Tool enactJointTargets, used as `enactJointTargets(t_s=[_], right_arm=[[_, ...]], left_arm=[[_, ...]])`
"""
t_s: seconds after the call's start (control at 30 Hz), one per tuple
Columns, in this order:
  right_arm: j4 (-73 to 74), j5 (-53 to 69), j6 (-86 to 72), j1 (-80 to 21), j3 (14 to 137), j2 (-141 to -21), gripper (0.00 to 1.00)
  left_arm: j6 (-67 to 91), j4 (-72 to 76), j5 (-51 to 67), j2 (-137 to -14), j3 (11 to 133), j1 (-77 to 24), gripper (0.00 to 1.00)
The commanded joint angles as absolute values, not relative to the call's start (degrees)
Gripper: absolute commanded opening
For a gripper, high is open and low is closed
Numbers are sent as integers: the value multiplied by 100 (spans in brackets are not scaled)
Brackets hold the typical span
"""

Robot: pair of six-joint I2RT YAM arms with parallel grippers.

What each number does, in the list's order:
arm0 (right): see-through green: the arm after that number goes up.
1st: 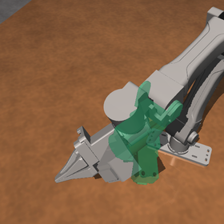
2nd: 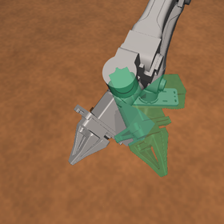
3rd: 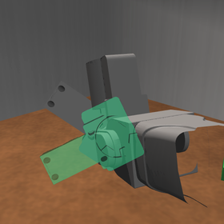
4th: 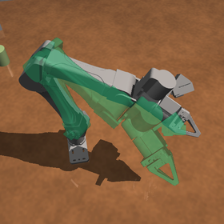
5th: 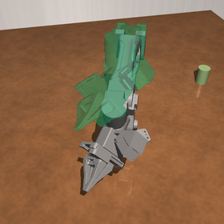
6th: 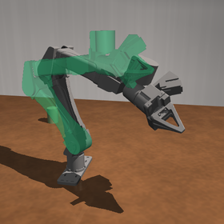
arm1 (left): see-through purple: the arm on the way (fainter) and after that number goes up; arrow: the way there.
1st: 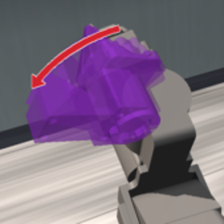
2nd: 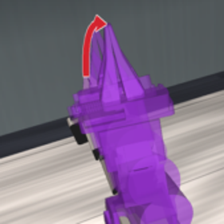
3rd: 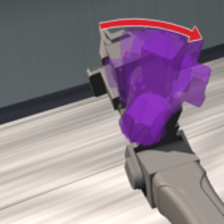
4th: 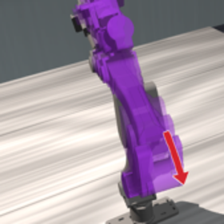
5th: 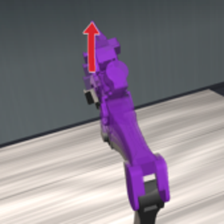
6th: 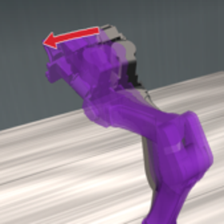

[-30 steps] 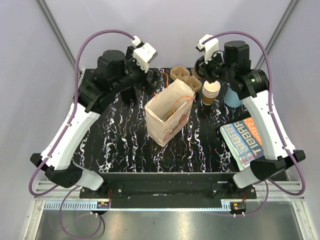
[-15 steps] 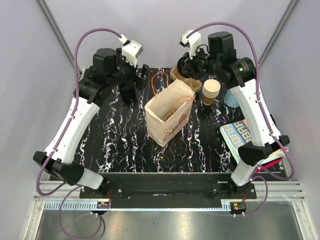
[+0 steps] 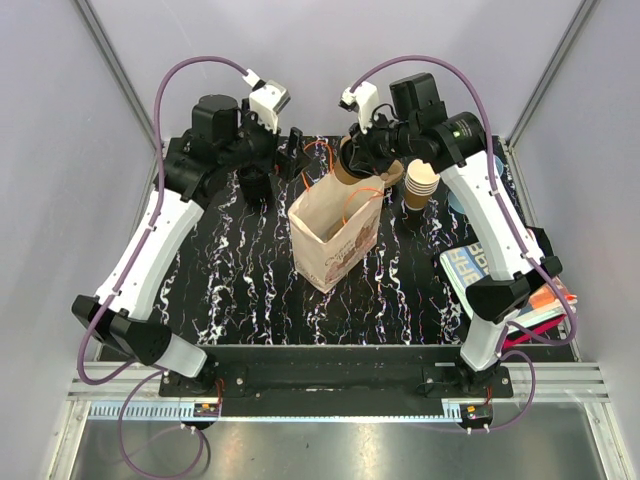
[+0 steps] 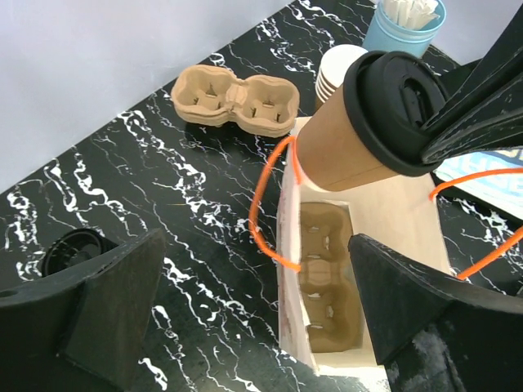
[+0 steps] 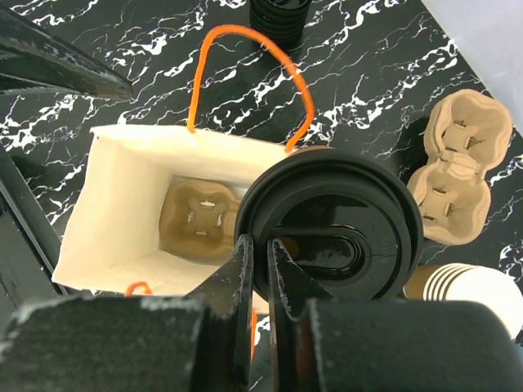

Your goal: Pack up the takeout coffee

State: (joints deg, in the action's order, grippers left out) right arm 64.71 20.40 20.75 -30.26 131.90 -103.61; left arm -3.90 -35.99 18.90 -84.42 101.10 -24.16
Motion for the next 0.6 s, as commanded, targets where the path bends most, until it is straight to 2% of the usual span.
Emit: enactJointTargets(t_s=[0.0,0.57], right_arm=[[6644,2206,2048,-3094,13272,-10336,0],[6706,2224,2083,-3111,13210,-10573,0]], left_arm=[[-237,-3226,2162,-8499,10160,-2382,99],[-158,-3120,2417,-8420,9932,-2391,99]])
